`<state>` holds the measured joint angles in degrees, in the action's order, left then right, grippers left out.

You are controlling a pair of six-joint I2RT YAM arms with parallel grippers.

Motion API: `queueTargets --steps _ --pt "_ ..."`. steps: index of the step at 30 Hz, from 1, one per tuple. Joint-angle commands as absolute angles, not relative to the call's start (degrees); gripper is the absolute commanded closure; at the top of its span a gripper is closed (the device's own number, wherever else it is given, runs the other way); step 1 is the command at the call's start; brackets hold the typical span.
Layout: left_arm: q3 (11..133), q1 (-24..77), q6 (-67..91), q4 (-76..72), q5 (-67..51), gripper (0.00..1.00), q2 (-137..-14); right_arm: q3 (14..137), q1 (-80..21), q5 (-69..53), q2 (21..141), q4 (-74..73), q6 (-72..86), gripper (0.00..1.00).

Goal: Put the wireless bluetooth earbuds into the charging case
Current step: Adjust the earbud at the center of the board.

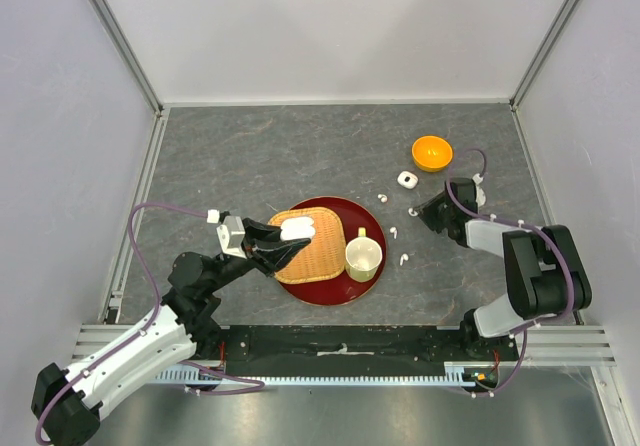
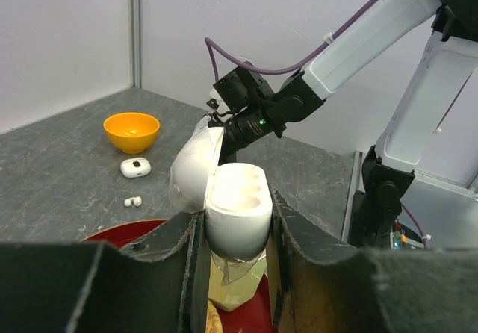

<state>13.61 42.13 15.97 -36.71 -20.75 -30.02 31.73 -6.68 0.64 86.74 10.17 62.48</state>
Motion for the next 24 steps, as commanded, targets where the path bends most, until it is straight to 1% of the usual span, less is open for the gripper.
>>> queueTargets --steps 1,4,7,8,10,11,13,16,19,24 --pt "13.9 42.3 13.8 -37.8 -19.3 0.98 -29.6 34.1 -6.2 -2.1 90.5 5.1 57.4 0.67" --pt "14.2 42.3 13.7 -37.3 -19.4 0.98 -29.5 35.1 -5.9 -2.8 89.9 4.7 56.3 0.63" --pt "14.4 42.3 13.3 -36.7 -19.3 0.98 -29.0 36.9 -5.5 -0.4 87.3 2.6 52.9 0.59" --pt "14.5 42.3 13.2 -36.2 -19.4 0.98 -28.9 37.5 -5.3 1.5 86.5 1.2 50.1 0.57" --pt "14.5 42.3 12.9 -35.8 -19.3 0.98 -28.3 40.5 -4.5 1.6 86.3 -1.6 47.4 0.54" --pt "14.4 42.3 13.0 -35.5 -19.2 0.98 -28.2 41.5 -4.3 1.6 86.3 -4.8 46.4 0.53" --pt "14.4 42.3 13.0 -35.5 -19.1 0.98 -27.8 42.6 -4.0 0.5 86.1 -6.3 45.6 0.51" --pt "14.6 42.3 13.0 -35.5 -19.1 0.98 -27.8 40.2 -4.0 -2.4 84.3 -5.3 48.2 0.51" --pt "14.6 42.3 13.0 -35.4 -18.9 0.98 -27.8 36.5 -4.1 -6.8 83.1 -0.6 52.3 0.53" --pt "14.5 42.3 12.9 -35.3 -19.0 0.98 -28.1 32.8 -4.2 -8.4 83.4 2.9 56.2 0.55"
